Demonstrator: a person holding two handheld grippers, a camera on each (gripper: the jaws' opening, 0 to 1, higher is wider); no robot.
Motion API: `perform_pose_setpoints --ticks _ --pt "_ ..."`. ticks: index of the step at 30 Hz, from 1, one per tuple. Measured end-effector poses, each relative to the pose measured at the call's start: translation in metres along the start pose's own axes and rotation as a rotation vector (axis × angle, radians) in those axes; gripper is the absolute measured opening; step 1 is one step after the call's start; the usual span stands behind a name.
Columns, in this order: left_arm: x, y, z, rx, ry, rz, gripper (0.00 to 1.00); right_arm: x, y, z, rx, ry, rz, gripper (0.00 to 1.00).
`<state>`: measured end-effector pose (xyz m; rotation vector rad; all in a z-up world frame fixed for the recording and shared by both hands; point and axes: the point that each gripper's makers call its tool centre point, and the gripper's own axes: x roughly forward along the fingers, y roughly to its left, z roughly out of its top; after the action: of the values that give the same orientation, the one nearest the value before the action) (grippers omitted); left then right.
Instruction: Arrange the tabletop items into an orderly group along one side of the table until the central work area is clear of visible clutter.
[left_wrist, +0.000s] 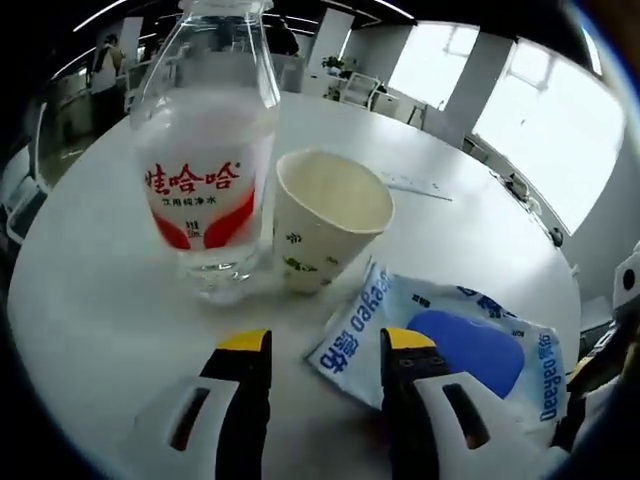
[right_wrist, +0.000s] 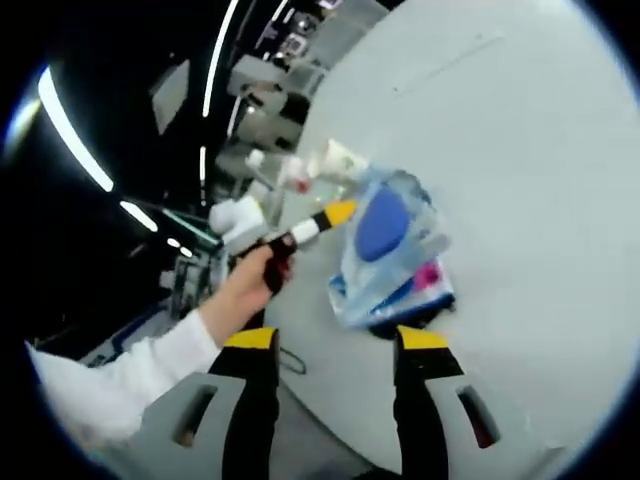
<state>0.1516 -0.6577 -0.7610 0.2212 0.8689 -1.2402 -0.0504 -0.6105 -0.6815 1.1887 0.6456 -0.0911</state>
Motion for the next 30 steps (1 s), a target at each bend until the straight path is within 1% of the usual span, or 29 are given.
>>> perform_pose_setpoints --ticks 2,5,7,8,9,10,11,12,14,15,16,19,23,25,26,28,30 --pt "-0.001 0.0 0.0 -0.002 -0.005 0.004 0.37 0.006 -0.006 -0.001 0.067 0.002 -0.025 0.44" --pt "-0.002 0.002 0.001 -0.026 -0.012 -0.001 0.32 0.012 -0.009 0.003 0.14 -0.019 -0.031 0.43" --pt "-0.003 -0.002 -0.004 -0.044 0.0 -0.025 0.26 0.016 -0.01 0.005 0.154 -0.026 -0.034 0.42" --pt "-0.003 -0.002 -0.005 -0.043 0.001 -0.031 0.21 0.019 -0.011 0.006 0.16 -0.034 -0.038 0.41" --pt "-0.003 -0.005 -0.009 -0.054 0.009 -0.05 0.18 0.022 -0.015 0.005 0.172 -0.032 -0.059 0.39" --pt "-0.003 -0.004 -0.009 -0.05 -0.002 -0.044 0.18 0.025 -0.017 0.003 0.178 -0.023 -0.069 0.37" --pt "-0.004 -0.002 -0.009 -0.055 -0.005 -0.039 0.16 0.028 -0.021 0.0 0.183 -0.015 -0.08 0.33" --pt "-0.005 -0.001 -0.011 -0.062 -0.002 -0.034 0.14 0.028 -0.025 -0.001 0.188 -0.01 -0.095 0.26" --pt "-0.005 0.0 -0.011 -0.083 -0.006 -0.037 0.11 0.028 -0.034 -0.002 0.202 -0.01 -0.125 0.14" --pt "-0.006 0.0 -0.013 -0.087 -0.003 -0.042 0.1 0.028 -0.034 -0.002 0.202 -0.012 -0.12 0.08" --pt "-0.005 -0.001 -0.013 -0.084 0.0 -0.042 0.09 0.027 -0.034 -0.001 0.212 -0.019 -0.122 0.08" --pt "-0.007 -0.001 -0.014 -0.044 0.011 -0.041 0.05 0.025 -0.037 -0.001 0.168 -0.012 -0.142 0.06" --pt "-0.013 -0.006 -0.013 -0.025 0.013 -0.039 0.0 0.021 -0.037 0.002 0.139 -0.016 -0.144 0.04" --pt "-0.017 -0.01 -0.011 -0.031 0.001 -0.055 0.0 0.014 -0.043 0.007 0.071 -0.042 -0.181 0.04" --pt "-0.02 -0.013 -0.01 -0.045 -0.006 -0.062 0.0 0.01 -0.045 0.011 0.024 -0.061 -0.196 0.03" --pt "-0.024 -0.018 -0.008 -0.057 -0.02 -0.072 0.0 0.002 -0.049 0.014 -0.041 -0.074 -0.211 0.03" --pt "-0.027 -0.024 -0.008 -0.058 -0.025 -0.079 0.0 -0.005 -0.05 0.014 -0.044 -0.083 -0.208 0.03"
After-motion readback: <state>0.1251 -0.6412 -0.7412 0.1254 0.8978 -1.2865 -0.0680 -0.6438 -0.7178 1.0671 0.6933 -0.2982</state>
